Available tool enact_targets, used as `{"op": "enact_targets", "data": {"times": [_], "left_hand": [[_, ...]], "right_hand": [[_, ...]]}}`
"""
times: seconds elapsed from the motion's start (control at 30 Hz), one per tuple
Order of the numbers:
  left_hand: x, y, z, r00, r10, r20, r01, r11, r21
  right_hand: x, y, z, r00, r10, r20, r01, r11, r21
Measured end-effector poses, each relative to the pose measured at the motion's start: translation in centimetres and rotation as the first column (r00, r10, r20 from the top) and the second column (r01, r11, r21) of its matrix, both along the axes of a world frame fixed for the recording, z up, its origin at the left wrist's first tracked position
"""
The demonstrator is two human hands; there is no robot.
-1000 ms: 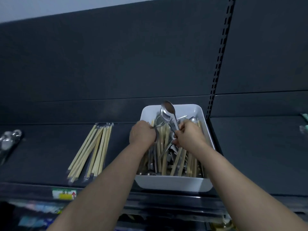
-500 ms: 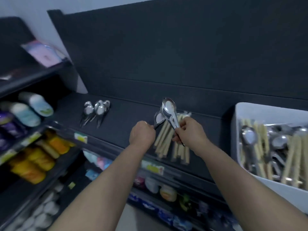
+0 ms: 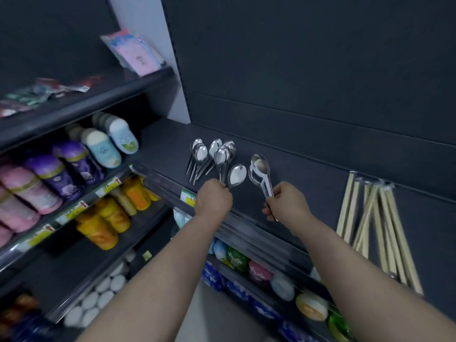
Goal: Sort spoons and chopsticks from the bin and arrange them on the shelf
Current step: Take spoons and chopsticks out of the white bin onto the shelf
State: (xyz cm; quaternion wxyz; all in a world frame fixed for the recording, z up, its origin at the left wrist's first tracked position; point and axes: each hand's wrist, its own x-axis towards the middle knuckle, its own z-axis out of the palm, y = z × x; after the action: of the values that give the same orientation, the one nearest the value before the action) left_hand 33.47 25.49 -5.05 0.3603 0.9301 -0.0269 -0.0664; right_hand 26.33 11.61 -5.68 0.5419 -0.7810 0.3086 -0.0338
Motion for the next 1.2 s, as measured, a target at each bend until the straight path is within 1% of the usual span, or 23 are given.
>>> {"op": "enact_targets", "data": {"times": [0.13,0.23,0.37,0.5,0.73,0.77,0.8,0.87,0.9,1.0,1.1,1.2], "left_hand": [[3.7,-0.5,-0.8,1.0,0.027,-0.001,-0.027,0.999,-0.036],[6.8,-1.0,-1.0,0.998,0.069,0.013,-0.069,0.996,-0.056],[10.9,-1.2,-1.3,0.994,0.113,0.011,-0.112,0.993,-0.041],[13.8,-1.1,-1.2,0.987,0.157,0.026,-0.156,0.987,-0.026],[17.5,-0.8,-2.7,0.996,0.079,0.031,-0.079,0.997,0.023],[17.8,-0.6,-3.0,0.998,0.057,0.035,-0.058,0.998,0.033],[18.1,-0.4,-3.3,0.999,0.028,0.038,-0.03,0.998,0.051],[18.7,0.1,-3.7,0.999,-0.042,0.034,0.039,0.995,0.093],[18.9,0.4,-3.8,0.996,-0.078,0.031,0.074,0.991,0.111],[19.6,1.4,-3.7,0.984,-0.173,0.051,0.161,0.969,0.186],[20.0,1.9,-3.4,0.956,-0.26,0.139,0.21,0.931,0.299],[19.4,1.1,-2.8,0.893,-0.391,0.221,0.311,0.894,0.323]], "right_hand": [[4.0,-0.4,-1.0,1.0,-0.017,-0.007,0.017,1.0,0.01],[7.8,-0.6,-1.9,1.0,-0.026,-0.009,0.026,0.999,0.045],[12.1,-0.2,-3.1,0.999,-0.039,-0.023,0.041,0.992,0.117],[15.2,-0.3,-3.5,0.999,-0.035,-0.032,0.038,0.992,0.124],[18.3,0.1,-4.1,0.996,-0.014,-0.083,0.019,0.997,0.07],[18.4,0.3,-4.2,0.995,0.0,-0.101,0.003,1.0,0.026],[18.6,0.5,-4.2,0.99,0.023,-0.138,-0.033,0.997,-0.067],[18.9,1.1,-3.8,0.964,0.048,-0.263,-0.129,0.946,-0.299],[19.1,1.4,-3.5,0.948,0.044,-0.316,-0.168,0.911,-0.376],[19.3,2.5,-2.3,0.915,0.019,-0.404,-0.242,0.825,-0.51],[18.4,3.3,-1.6,0.923,-0.021,-0.383,-0.242,0.744,-0.623],[16.4,3.5,-1.4,0.92,-0.059,-0.388,-0.249,0.676,-0.693]]}}
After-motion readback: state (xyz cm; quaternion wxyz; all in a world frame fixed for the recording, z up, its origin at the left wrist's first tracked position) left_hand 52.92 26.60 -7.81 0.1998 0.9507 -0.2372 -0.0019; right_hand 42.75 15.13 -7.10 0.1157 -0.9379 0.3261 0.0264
